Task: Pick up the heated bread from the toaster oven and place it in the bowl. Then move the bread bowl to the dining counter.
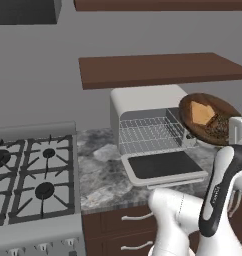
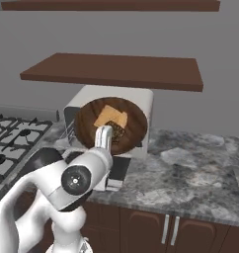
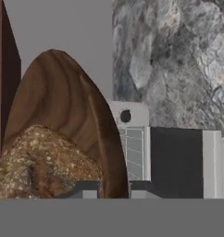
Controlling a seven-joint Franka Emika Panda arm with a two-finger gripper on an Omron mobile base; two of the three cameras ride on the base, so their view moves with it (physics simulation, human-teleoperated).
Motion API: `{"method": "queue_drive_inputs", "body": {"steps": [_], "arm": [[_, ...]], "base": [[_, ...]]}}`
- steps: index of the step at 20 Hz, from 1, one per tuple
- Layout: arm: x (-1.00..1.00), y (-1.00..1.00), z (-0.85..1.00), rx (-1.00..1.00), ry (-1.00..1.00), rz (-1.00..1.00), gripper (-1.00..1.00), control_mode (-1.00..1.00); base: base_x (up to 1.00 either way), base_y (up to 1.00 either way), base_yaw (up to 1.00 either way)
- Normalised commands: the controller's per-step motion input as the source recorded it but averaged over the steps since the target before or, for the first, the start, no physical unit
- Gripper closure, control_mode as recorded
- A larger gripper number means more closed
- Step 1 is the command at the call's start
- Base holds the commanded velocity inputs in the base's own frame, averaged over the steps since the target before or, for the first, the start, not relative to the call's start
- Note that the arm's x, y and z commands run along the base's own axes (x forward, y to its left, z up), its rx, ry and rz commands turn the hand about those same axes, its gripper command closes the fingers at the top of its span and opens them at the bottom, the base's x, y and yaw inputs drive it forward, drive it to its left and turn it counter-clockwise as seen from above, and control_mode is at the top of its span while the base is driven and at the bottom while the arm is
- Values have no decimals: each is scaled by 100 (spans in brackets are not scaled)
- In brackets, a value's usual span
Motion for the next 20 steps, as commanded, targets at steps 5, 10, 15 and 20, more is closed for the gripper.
{"method": "queue_drive_inputs", "body": {"steps": [5,10,15,20], "arm": [[0,0,0,0,0,0,100,100],[0,0,0,0,0,0,100,100],[0,0,0,0,0,0,100,100],[0,0,0,0,0,0,100,100]], "base": [[-85,39,65],[-29,44,99],[-10,45,100],[0,31,100]]}}
